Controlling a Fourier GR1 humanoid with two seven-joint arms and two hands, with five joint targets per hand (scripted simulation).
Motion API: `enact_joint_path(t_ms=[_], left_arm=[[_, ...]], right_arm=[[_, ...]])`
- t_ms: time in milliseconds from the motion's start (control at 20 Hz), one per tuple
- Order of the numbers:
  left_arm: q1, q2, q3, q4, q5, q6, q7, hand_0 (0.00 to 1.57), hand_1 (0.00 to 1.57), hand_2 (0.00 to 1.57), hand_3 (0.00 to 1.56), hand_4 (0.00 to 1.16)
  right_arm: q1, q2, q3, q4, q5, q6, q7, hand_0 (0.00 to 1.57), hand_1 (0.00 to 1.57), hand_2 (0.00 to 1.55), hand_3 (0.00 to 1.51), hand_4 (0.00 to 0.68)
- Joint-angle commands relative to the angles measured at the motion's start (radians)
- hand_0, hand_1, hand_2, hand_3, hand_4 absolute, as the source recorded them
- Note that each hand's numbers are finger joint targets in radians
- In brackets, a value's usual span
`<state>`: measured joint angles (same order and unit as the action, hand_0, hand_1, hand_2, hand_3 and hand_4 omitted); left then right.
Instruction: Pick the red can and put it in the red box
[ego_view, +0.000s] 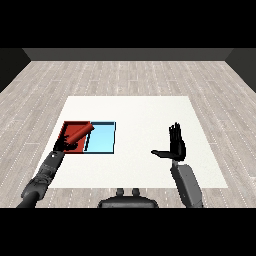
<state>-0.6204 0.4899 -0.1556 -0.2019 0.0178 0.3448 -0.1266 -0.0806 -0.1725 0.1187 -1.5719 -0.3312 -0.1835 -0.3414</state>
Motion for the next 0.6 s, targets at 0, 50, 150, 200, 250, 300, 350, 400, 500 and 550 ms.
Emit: enact_joint_path(t_ms=[0, 50, 150, 200, 250, 300, 350, 400, 500, 550], left_arm=[[-0.072, 0.006, -0.067, 0.104, -0.077, -0.116, 0.065, 0.0, 0.0, 0.0, 0.0, 0.2], [-0.066, 0.023, -0.056, 0.116, -0.069, -0.144, 0.043, 0.0, 0.0, 0.0, 0.0, 0.0], [-0.095, 0.024, -0.017, 0.152, -0.053, -0.063, 0.038, 0.0, 0.0, 0.0, 0.0, 0.0], [-0.046, 0.029, 0.033, 0.123, -0.001, -0.04, -0.05, 0.0, 0.0, 0.0, 0.0, 0.0], [-0.089, 0.025, 0.073, 0.098, 0.038, -0.037, -0.037, 0.0, 0.0, 0.0, 0.0, 0.0], [-0.082, 0.035, 0.125, 0.05, 0.094, -0.076, -0.112, 0.0, 0.0, 0.0, 0.0, 0.0], [-0.073, 0.015, 0.176, -0.002, 0.146, -0.056, -0.188, 0.0, 0.0, 0.0, 0.0, 0.0], [-0.084, 0.009, 0.24, -0.053, 0.217, -0.144, -0.245, 0.0, 0.0, 0.0, 0.0, 0.0], [-0.08, 0.007, 0.278, -0.122, 0.26, -0.206, -0.357, 1.02, 1.02, 0.96, 0.0, 0.0], [-0.096, -0.018, 0.289, -0.161, 0.278, -0.236, -0.39, 0.47, 0.47, 0.47, 0.0, 0.0]], right_arm=[[-0.053, 0.018, -0.02, 0.025, -0.012, -0.013, 0.011, 0.0, 0.0, 0.0, 0.0, 0.0], [-0.012, -0.005, -0.032, 0.061, -0.023, 0.051, -0.055, 0.0, 0.0, 0.0, 0.0, 0.0], [-0.039, 0.007, -0.034, 0.061, -0.028, 0.047, -0.034, 0.0, 0.0, 0.0, 0.0, 0.0], [-0.009, 0.016, -0.016, 0.038, -0.012, 0.034, -0.043, 0.0, 0.0, 0.0, 0.0, 0.0], [-0.017, 0.002, -0.035, 0.038, -0.027, 0.041, -0.028, 0.0, 0.0, 0.0, 0.0, 0.0], [-0.041, -0.002, -0.036, 0.034, -0.035, 0.045, -0.012, 0.0, 0.0, 0.0, 0.0, 0.0], [-0.022, 0.028, -0.01, 0.05, -0.019, 0.042, -0.048, 0.0, 0.0, 0.0, 0.0, 0.0], [-0.006, -0.006, -0.04, 0.017, -0.041, 0.057, -0.036, 0.0, 0.0, 0.0, 0.0, 0.0], [-0.015, 0.011, -0.021, 0.033, -0.041, 0.059, -0.022, 0.0, 0.0, 0.0, 0.0, 0.0], [-0.031, 0.016, -0.023, 0.027, -0.044, 0.056, -0.024, 0.0, 0.0, 0.0, 0.0, 0.0]])
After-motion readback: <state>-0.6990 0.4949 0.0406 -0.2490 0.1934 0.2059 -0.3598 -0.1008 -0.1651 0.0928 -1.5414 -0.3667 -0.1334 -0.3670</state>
